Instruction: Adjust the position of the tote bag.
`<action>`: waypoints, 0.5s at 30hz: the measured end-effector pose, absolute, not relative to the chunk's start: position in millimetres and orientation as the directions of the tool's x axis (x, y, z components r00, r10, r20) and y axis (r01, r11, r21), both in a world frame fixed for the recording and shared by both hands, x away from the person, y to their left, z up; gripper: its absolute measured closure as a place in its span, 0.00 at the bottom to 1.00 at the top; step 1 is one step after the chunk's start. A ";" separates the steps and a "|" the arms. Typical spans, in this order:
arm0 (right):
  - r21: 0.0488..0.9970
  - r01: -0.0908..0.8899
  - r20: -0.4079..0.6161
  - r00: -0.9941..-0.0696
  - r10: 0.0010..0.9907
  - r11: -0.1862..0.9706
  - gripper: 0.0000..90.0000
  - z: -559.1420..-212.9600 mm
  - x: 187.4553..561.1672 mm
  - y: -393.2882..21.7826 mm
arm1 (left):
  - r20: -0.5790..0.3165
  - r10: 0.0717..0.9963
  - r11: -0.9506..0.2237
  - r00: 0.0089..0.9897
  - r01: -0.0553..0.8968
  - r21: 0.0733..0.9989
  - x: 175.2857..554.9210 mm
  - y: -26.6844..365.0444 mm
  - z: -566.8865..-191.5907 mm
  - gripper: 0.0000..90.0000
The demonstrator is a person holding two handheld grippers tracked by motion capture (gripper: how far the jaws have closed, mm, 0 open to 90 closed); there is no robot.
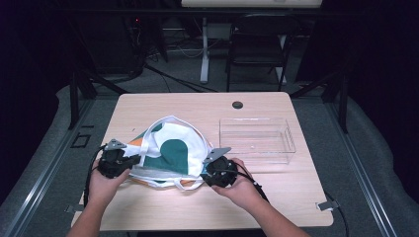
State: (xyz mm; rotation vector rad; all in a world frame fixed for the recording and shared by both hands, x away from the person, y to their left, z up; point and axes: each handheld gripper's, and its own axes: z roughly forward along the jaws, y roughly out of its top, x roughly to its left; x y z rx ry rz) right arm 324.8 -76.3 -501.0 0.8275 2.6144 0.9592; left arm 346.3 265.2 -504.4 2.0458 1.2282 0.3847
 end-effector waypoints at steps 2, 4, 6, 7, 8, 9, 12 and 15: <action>0.647 0.422 -0.034 -0.816 0.577 0.635 0.74 -501.5 326.2 -71.2 | -0.107 0.861 -0.284 0.498 0.643 0.711 345.8 266.0 -503.0 0.98; 0.649 0.413 -0.042 -0.820 0.571 0.640 0.74 -502.7 327.4 -66.2 | -0.108 0.862 -0.278 0.495 0.641 0.715 345.5 267.0 -501.5 0.98; 0.650 0.404 -0.049 -0.823 0.566 0.644 0.74 -503.8 328.6 -61.4 | -0.107 0.862 -0.279 0.496 0.639 0.717 345.5 267.7 -500.6 0.98; 0.650 0.404 -0.049 -0.823 0.566 0.644 0.74 -503.8 328.6 -61.4 | -0.106 0.862 -0.276 0.495 0.636 0.721 345.4 267.9 -500.1 0.98; 0.646 0.396 -0.058 -0.828 0.558 0.653 0.74 -504.7 329.8 -57.2 | -0.109 0.863 -0.270 0.492 0.634 0.724 345.4 268.2 -498.6 0.98; 0.646 0.396 -0.058 -0.828 0.558 0.653 0.74 -504.7 329.8 -57.2 | -0.109 0.863 -0.270 0.492 0.634 0.724 345.4 268.2 -498.6 0.98; 0.632 0.375 -0.087 -0.835 0.543 0.679 0.73 -506.3 332.4 -49.9 | -0.105 0.866 -0.267 0.489 0.629 0.730 345.5 268.5 -495.8 0.98; 0.631 0.370 -0.094 -0.836 0.540 0.682 0.72 -507.1 333.6 -46.4 | -0.101 0.867 -0.266 0.489 0.624 0.735 345.5 269.0 -494.6 0.98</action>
